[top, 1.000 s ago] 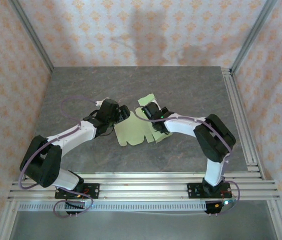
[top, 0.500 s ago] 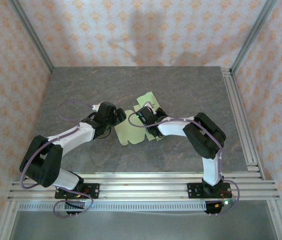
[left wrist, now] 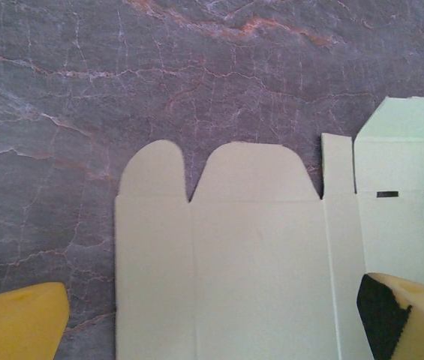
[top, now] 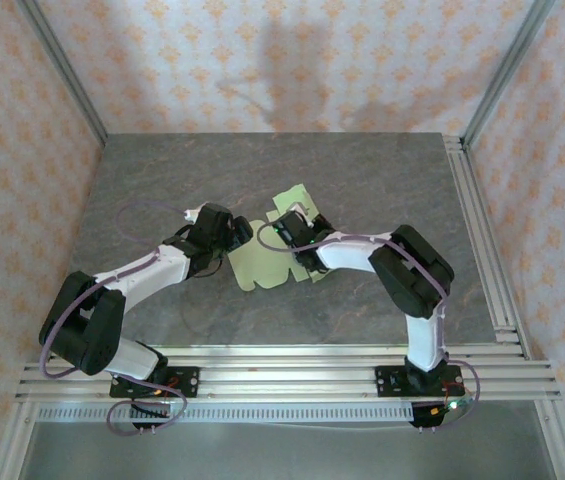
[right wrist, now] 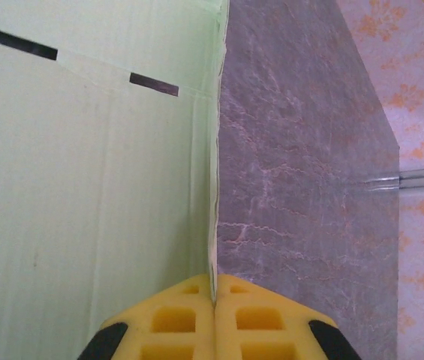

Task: Fold the paper box

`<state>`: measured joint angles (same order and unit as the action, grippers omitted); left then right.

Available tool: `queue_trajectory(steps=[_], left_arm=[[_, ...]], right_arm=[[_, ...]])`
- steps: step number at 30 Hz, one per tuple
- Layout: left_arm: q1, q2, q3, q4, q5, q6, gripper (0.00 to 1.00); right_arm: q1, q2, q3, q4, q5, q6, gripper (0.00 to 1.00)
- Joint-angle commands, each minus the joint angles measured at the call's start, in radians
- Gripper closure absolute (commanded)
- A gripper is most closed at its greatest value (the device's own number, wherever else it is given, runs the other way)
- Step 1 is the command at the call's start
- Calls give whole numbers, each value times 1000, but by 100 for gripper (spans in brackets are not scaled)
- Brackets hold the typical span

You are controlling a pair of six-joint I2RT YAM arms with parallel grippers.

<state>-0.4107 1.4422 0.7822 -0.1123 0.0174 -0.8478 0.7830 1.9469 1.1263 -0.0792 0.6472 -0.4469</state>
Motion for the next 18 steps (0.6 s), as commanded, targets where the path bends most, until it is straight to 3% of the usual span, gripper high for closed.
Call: queue_trajectory(steps=[1, 7, 18], left_arm=[[8, -24, -11, -5, -31, -11, 0], [9, -28, -8, -5, -18, 6, 0], [24, 48, 99, -14, 57, 160, 0]], right_arm=[[1, 2, 21, -6, 52, -10, 100], [-63, -120, -5, -49, -177, 118, 100], [-175, -279, -154, 108, -628, 157, 100]])
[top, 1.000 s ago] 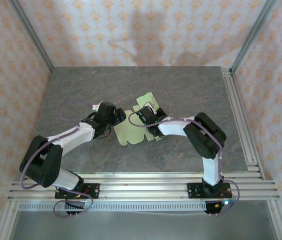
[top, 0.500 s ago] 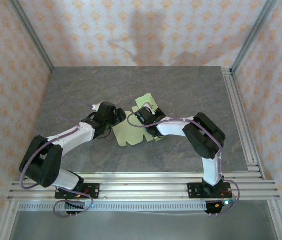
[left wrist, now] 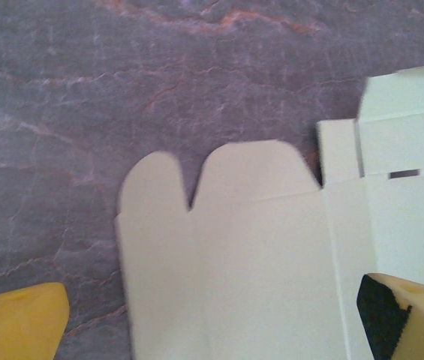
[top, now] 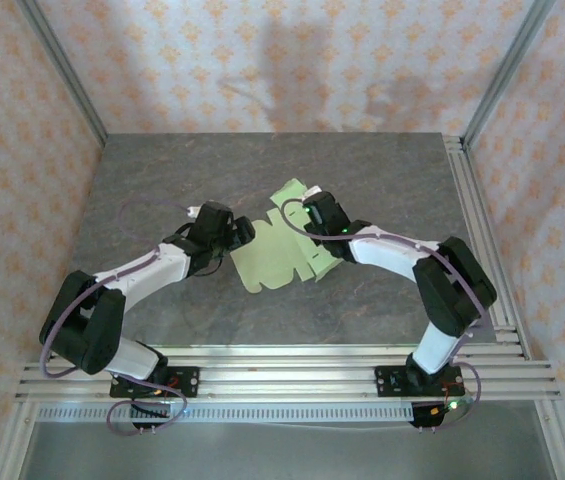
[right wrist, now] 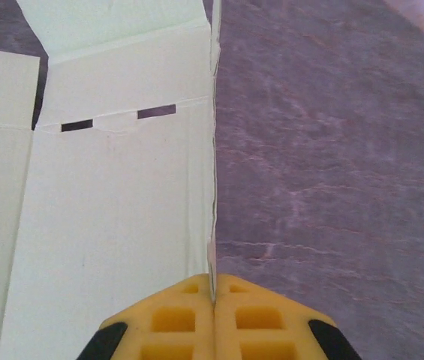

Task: Fold the paper box

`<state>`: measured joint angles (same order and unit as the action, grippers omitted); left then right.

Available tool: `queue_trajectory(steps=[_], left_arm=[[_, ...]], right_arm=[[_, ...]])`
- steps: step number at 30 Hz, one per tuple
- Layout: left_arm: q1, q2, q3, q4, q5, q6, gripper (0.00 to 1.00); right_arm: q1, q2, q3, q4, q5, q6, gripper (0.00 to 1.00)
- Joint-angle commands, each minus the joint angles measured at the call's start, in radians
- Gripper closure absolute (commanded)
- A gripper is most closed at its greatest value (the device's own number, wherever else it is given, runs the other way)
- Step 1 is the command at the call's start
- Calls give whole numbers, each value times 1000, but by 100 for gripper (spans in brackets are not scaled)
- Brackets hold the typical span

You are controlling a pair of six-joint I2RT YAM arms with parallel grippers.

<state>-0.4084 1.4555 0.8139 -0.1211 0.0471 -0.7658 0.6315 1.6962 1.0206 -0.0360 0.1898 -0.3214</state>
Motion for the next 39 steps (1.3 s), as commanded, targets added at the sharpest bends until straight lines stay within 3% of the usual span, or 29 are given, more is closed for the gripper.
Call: queue_trajectory(steps=[1, 6, 11, 17, 22, 26, 30, 39], left_arm=[[29, 51, 76, 2, 44, 84, 0], [69, 118, 111, 41, 117, 93, 0], [90, 146, 111, 100, 164, 172, 0], [100, 177, 135, 160, 256, 296, 0], [118, 219, 206, 107, 280, 416, 1], [149, 257, 239, 109, 360, 484, 7], [158, 300, 272, 111, 455, 574, 22], [163, 395, 348, 66, 502, 627, 28]], right_arm=[[-33, -38, -66, 96, -203, 32, 100], [-80, -98, -164, 281, -363, 68, 100], [-132, -132, -200, 337, -509, 113, 100], [-162, -162, -211, 335, -581, 129, 100], [-165, -173, -212, 312, -620, 127, 100], [-166, -170, -209, 294, -640, 127, 100], [-167, -170, -204, 283, -654, 126, 100], [-167, -163, -188, 265, -680, 127, 100]])
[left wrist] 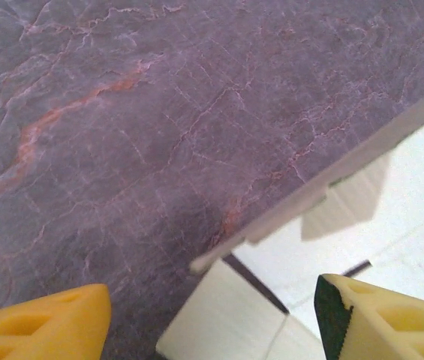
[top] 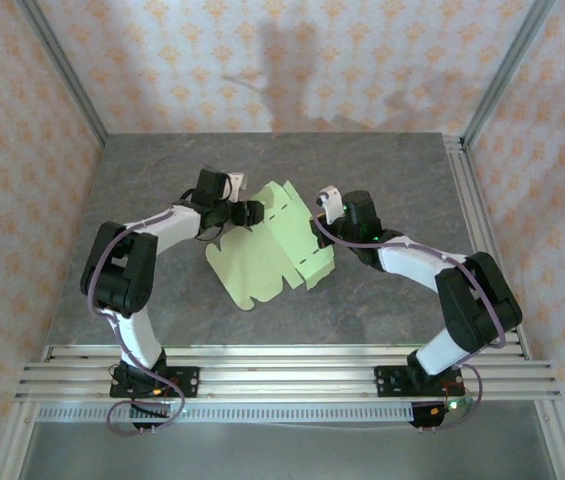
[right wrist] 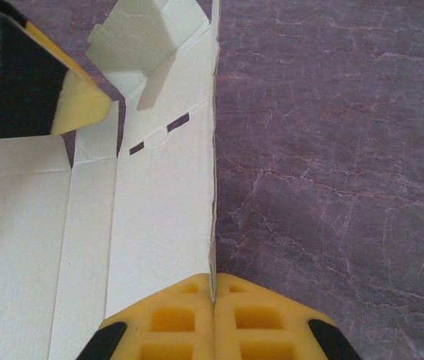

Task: Fold the paper box

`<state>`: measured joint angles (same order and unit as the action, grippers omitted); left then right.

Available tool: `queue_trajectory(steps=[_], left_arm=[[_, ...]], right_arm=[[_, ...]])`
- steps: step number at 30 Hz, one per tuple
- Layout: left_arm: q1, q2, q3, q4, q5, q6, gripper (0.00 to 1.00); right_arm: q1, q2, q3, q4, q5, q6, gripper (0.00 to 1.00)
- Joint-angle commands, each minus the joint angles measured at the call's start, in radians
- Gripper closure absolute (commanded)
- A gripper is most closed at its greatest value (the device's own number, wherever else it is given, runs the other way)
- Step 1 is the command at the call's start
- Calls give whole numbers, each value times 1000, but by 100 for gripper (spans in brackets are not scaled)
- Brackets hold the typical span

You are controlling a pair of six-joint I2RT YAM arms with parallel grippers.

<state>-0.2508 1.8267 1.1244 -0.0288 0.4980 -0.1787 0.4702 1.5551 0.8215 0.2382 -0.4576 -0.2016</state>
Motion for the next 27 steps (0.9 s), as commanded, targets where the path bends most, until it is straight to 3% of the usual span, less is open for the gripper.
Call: queue_trajectory(steps=[1, 4, 27], left_arm=[[6, 30, 41, -20, 72, 29, 28], [6, 36, 42, 17, 129, -4, 30], [-28, -82, -109, 133, 208, -115, 37]], right_arm=[[-6, -19, 13, -11, -32, 7, 100], [-6, -10, 20, -19, -27, 5, 100], [-7, 32, 46, -26, 78, 27, 100]])
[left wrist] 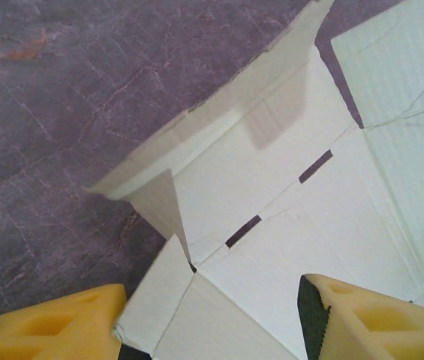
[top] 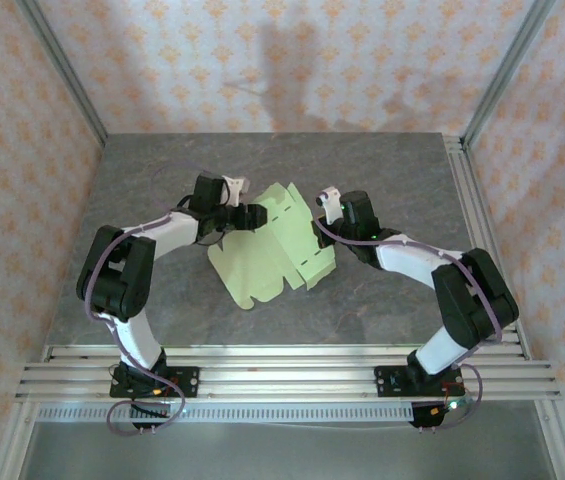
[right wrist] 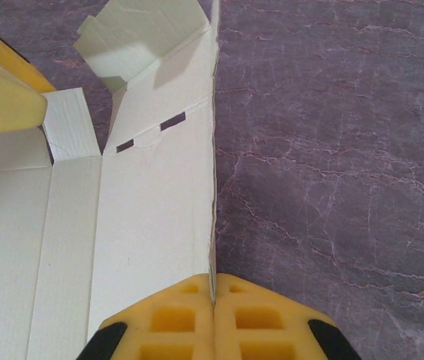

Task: Fold the paper box

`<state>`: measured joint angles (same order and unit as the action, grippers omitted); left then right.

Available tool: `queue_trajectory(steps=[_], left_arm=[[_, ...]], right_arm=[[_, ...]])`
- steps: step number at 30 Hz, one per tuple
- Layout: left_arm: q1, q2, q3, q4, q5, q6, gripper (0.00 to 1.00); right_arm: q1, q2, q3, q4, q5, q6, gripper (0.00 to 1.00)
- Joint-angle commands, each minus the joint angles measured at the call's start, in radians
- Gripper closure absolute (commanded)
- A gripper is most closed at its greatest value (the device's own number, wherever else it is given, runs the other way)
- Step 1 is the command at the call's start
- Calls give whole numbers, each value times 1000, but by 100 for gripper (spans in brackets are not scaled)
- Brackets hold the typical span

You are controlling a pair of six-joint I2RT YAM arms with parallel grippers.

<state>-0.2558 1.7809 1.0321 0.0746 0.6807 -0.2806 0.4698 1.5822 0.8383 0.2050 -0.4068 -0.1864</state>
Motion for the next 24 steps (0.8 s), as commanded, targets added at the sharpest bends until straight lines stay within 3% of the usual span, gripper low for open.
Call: queue_trajectory(steps=[1, 13, 24], left_arm=[[-28, -35, -19, 29, 25, -12, 37], [-95, 9, -27, -2, -38, -14, 38], [-128, 167, 0, -29, -130, -120, 51]], right_arm=[[-6, 5, 29, 5, 27, 11, 100], [-6, 24, 36, -22, 54, 5, 100], [9, 32, 36, -70, 81, -45, 100]])
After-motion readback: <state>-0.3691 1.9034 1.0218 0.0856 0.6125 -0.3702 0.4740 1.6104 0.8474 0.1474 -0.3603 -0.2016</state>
